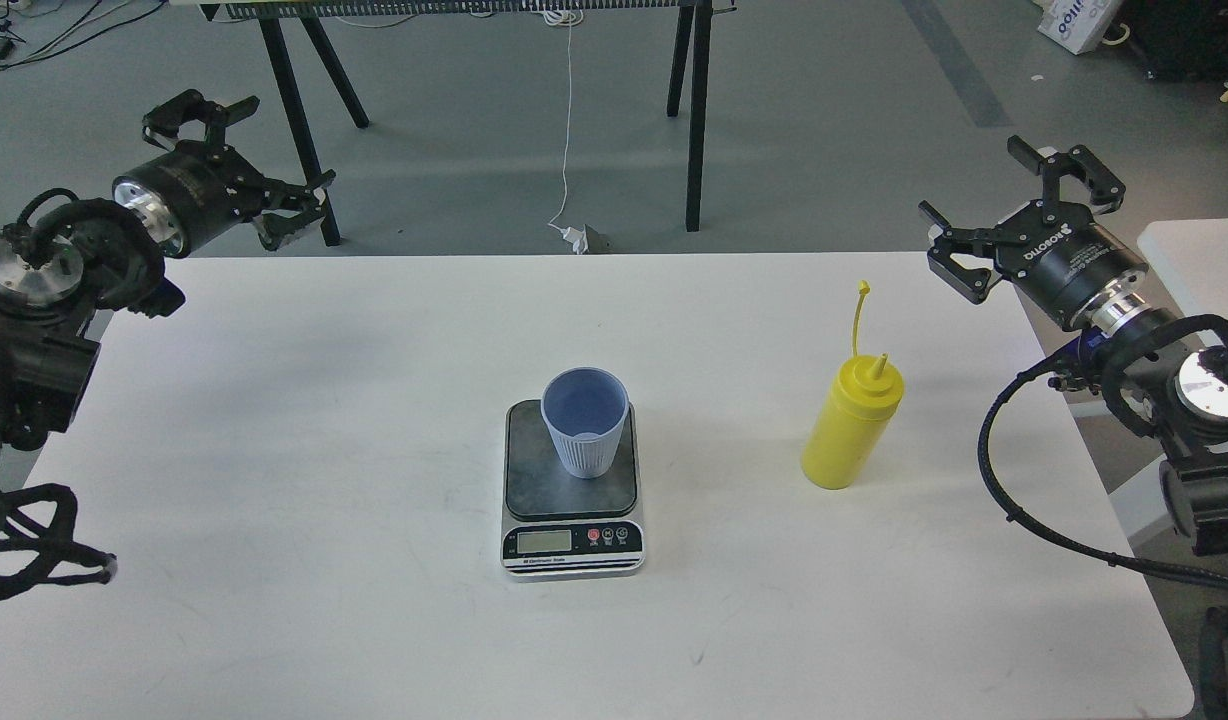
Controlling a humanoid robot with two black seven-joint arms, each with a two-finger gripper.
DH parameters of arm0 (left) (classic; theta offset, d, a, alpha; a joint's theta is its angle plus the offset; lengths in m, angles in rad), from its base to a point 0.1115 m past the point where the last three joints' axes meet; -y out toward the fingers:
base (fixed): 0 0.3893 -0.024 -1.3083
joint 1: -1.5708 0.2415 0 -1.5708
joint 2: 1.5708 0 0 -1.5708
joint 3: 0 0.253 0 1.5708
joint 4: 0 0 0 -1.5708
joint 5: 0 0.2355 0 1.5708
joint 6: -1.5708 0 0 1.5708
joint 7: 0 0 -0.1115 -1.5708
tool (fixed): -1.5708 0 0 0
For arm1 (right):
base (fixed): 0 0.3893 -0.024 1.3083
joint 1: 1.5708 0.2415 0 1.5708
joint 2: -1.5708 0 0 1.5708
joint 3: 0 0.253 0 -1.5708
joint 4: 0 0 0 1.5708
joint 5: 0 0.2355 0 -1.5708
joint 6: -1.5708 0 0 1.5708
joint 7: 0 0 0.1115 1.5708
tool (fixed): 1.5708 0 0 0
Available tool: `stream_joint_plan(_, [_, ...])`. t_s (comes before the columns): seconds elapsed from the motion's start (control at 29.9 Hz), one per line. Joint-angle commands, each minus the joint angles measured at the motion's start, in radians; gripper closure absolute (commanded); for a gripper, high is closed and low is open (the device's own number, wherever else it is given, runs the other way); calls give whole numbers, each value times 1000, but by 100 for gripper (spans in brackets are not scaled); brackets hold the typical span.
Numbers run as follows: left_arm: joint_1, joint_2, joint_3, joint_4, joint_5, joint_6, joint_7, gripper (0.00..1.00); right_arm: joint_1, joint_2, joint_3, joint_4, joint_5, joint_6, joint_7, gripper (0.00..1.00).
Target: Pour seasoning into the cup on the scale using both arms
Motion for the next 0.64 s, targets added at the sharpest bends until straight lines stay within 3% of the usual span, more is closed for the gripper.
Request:
stream_joint_plan(0.0, [-5, -53, -54, 1, -43, 0, 0, 0, -2, 2, 1, -3, 0, 0, 1, 1])
stream_joint_plan(0.6, [-9, -96, -56, 1, -58, 0, 0, 0, -100, -7, 25, -20, 2, 0, 27, 1])
